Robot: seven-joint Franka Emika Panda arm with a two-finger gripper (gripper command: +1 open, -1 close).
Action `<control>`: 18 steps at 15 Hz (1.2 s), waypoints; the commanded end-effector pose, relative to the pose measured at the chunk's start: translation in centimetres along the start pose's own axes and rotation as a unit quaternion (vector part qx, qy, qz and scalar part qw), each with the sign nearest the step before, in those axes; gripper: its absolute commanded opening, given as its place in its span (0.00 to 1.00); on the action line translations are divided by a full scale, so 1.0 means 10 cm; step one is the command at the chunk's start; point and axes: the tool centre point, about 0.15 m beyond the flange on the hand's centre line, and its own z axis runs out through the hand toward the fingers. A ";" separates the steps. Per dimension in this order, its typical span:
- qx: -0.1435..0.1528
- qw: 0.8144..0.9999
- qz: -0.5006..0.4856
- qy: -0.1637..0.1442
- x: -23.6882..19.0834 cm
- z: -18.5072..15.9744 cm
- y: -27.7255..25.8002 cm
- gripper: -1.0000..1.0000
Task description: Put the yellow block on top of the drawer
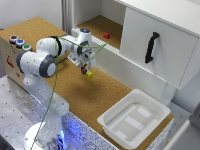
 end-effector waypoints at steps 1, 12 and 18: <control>-0.017 1.000 -0.014 0.013 0.28 0.52 0.00 1.00; -0.050 0.998 -0.014 0.019 0.80 0.61 0.02 0.00; -0.050 0.999 -0.003 0.007 0.81 0.70 -0.09 0.00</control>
